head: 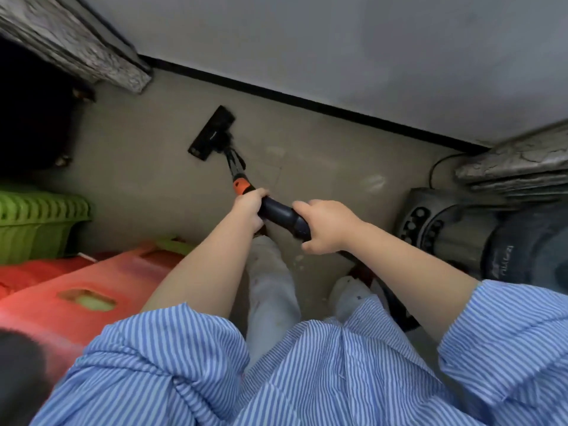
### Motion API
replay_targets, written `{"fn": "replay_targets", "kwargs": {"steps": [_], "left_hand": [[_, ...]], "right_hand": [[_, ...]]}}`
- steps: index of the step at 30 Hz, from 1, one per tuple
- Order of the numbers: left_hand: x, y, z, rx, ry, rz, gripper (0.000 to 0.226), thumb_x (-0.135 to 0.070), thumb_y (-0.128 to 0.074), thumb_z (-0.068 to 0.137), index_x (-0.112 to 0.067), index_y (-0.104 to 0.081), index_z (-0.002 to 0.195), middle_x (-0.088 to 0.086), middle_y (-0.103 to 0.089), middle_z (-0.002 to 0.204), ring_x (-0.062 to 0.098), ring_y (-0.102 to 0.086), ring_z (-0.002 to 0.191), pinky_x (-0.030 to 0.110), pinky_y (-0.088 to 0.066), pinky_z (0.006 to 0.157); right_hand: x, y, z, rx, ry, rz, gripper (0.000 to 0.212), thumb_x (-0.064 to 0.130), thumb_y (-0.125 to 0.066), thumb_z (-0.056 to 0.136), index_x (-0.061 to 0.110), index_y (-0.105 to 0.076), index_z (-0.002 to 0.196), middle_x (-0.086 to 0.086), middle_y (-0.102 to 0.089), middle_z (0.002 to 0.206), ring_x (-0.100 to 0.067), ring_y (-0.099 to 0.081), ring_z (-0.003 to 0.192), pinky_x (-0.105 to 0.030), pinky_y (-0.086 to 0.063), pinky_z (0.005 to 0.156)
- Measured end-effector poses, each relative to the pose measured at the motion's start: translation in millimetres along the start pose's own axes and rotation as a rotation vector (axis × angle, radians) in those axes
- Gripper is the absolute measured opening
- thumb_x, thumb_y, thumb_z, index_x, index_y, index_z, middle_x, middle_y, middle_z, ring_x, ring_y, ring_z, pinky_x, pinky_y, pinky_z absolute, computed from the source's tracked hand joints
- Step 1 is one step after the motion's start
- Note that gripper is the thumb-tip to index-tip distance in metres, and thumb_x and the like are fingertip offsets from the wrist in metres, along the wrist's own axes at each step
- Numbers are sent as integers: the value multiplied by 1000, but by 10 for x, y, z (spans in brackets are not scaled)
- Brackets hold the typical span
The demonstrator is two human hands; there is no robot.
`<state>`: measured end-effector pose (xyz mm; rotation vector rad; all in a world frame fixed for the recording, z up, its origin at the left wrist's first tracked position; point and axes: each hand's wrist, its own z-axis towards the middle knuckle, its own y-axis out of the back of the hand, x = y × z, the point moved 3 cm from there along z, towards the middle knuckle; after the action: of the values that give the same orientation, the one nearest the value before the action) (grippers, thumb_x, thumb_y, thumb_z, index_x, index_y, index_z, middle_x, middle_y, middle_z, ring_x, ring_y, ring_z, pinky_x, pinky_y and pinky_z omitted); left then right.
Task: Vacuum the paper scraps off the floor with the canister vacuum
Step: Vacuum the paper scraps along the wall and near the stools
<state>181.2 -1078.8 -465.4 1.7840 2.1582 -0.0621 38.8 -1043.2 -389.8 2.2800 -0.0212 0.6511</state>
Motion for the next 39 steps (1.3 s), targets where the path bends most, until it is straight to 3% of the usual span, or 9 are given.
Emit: {"fn": "replay_targets", "kwargs": {"steps": [3, 9, 14, 18, 22, 26, 30, 35, 39], "left_hand": [[-350, 79, 232, 49, 3, -31, 38, -9, -56, 91, 0, -46, 126, 19, -57, 114, 31, -58, 102, 40, -50, 86], [-1023, 317, 646, 58, 29, -55, 53, -8, -62, 85, -1, -42, 133, 19, -56, 128, 32, -59, 111, 35, -49, 70], [-1540, 834, 1107, 25, 33, -70, 53, -6, -63, 84, -1, -42, 132, 19, -56, 127, 30, -59, 99, 36, -49, 67], [-1800, 1173, 1347, 8, 17, -79, 52, -7, -63, 84, 0, -43, 132, 18, -59, 120, 28, -59, 90, 35, -47, 51], [-2084, 1474, 1567, -54, 7, -32, 54, -11, -63, 85, -2, -45, 135, 13, -60, 106, 20, -55, 64, 31, -43, 45], [-1954, 1413, 1515, -22, 7, 21, 48, -5, -61, 86, 0, -46, 131, 12, -58, 88, 20, -53, 62, 32, -45, 48], [-1626, 1362, 1546, -44, 15, 43, 53, -7, -60, 84, 1, -45, 133, 17, -60, 115, 23, -56, 72, 29, -45, 50], [-1405, 1500, 1452, -92, 3, 93, 42, -8, -60, 84, 1, -49, 124, 18, -59, 114, 25, -57, 82, 32, -48, 64], [-1285, 1446, 1319, -103, -7, 134, 50, -10, -57, 86, 2, -46, 133, 18, -59, 115, 27, -58, 93, 33, -47, 70]], "right_hand": [[61, 243, 360, 10, -29, -9, 51, 30, -67, 73, 12, -45, 115, -10, -56, 102, -30, -55, 91, -30, -37, 66], [295, 698, 985, -4, -88, -20, 60, 27, -67, 74, 17, -43, 128, -11, -59, 106, -29, -56, 95, -30, -40, 71], [724, 735, 1643, -9, -74, 74, 61, 26, -68, 73, 18, -44, 128, -8, -58, 106, -28, -57, 93, -32, -45, 70], [986, 735, 2059, -20, -77, 117, 59, 26, -69, 73, 17, -44, 126, -10, -56, 105, -31, -57, 92, -34, -47, 70], [1190, 735, 2312, -40, -34, 104, 56, 27, -69, 73, 14, -46, 122, -8, -57, 102, -28, -56, 88, -30, -41, 64], [1115, 604, 2245, 9, -115, 140, 56, 23, -70, 71, 15, -46, 121, -9, -57, 103, -30, -57, 88, -33, -44, 66], [1055, 300, 2078, 93, -197, 276, 56, 19, -70, 70, 16, -45, 120, -9, -57, 105, -29, -57, 90, -32, -45, 68], [1126, 46, 1853, 61, -161, 382, 66, 20, -72, 71, 17, -41, 129, -10, -60, 111, -29, -58, 97, -29, -43, 71], [1089, 44, 1652, 46, -148, 375, 65, 23, -71, 71, 18, -41, 129, -8, -59, 113, -29, -57, 97, -30, -44, 73]]}}
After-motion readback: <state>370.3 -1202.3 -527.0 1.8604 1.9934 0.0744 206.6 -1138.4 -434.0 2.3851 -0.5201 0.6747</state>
